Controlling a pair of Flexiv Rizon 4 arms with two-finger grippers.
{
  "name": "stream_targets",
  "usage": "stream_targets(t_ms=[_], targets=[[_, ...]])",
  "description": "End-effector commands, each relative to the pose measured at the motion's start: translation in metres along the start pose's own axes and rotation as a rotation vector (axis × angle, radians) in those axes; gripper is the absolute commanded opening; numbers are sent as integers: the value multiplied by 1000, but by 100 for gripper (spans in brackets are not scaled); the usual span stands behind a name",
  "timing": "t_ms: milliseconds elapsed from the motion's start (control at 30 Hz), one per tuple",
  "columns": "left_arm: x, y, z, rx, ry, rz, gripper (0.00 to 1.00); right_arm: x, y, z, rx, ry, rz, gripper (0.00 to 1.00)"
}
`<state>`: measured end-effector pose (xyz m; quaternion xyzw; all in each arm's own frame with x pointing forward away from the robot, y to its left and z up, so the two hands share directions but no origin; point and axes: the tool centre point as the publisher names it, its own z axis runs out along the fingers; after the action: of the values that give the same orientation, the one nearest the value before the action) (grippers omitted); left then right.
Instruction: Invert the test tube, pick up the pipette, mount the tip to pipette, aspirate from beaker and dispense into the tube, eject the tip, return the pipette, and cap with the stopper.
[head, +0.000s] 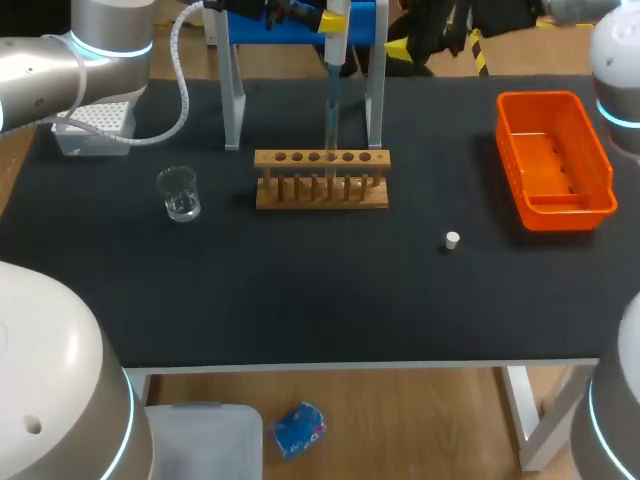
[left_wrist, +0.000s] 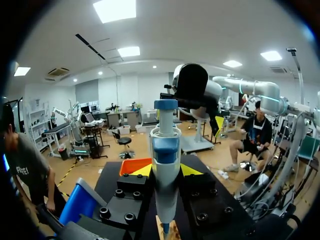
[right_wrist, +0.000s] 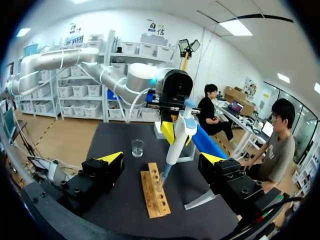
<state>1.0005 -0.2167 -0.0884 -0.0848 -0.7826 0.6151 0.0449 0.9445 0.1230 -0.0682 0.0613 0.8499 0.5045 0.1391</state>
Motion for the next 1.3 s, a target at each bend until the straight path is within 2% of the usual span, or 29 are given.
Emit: stream_targets(t_ms=[33, 300, 600, 733, 867, 1000, 1033, 1100, 1300], targets=[[0, 0, 0, -1, 0, 0, 0, -1, 5, -5, 68, 6, 3, 100], [0, 0, 0, -1, 0, 0, 0, 0, 6, -4, 66, 8, 5, 100], [0, 0, 0, -1, 0, 0, 0, -12, 35, -22, 56, -23, -35, 100], [0, 0, 0, -1, 0, 0, 0, -10, 39, -22, 75, -16, -43, 100], [0, 0, 0, -1, 0, 0, 0, -10, 40, -18, 133, -22, 12, 100], [0, 0, 0, -1, 0, 0, 0, -8, 47, -15, 129, -16, 4, 100], [0, 0, 0, -1, 0, 0, 0, -9, 48, -14, 127, -17, 2, 74], [0, 0, 0, -1, 0, 0, 0, -11, 52, -13, 123, -24, -2, 0], [0, 0, 0, -1, 0, 0, 0, -17, 60, -4, 120, -33, -24, 0]])
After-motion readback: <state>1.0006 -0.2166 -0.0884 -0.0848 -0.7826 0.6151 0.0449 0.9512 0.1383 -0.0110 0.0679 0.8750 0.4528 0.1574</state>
